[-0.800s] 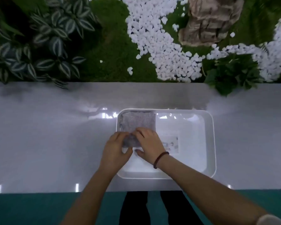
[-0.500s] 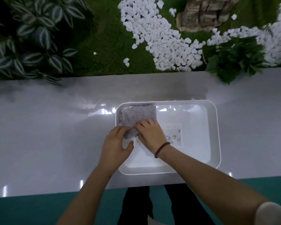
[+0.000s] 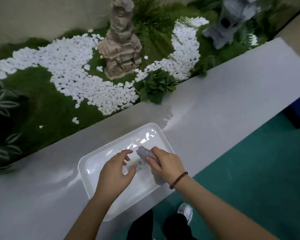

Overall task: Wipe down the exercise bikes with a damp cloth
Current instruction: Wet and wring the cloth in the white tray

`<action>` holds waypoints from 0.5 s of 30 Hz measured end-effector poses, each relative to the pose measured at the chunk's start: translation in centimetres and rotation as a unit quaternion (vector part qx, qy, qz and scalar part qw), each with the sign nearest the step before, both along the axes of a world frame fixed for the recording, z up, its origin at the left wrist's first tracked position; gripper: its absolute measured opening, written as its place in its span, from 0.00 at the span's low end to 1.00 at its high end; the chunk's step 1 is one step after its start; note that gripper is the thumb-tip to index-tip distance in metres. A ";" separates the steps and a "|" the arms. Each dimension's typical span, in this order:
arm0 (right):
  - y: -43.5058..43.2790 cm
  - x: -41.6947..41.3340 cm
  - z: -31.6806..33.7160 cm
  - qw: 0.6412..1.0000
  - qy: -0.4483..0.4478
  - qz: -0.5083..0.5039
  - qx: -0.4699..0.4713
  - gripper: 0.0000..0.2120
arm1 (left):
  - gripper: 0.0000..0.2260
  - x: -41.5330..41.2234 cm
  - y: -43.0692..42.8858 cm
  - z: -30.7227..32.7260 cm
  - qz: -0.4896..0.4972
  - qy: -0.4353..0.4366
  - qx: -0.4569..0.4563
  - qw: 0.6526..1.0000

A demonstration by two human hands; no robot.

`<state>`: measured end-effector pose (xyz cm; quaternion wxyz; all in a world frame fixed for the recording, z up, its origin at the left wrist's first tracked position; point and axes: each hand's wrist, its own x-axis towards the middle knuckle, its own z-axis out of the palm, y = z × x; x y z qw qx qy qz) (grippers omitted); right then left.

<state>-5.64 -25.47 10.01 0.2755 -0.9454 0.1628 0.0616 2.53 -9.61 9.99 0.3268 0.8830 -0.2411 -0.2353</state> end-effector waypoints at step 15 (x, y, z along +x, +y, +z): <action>-14.4 -25.6 10.9 0.903 -0.144 -0.387 -0.116 0.19 | 0.09 -17.7 -23.6 12.3 -0.369 -0.112 -0.090 0.918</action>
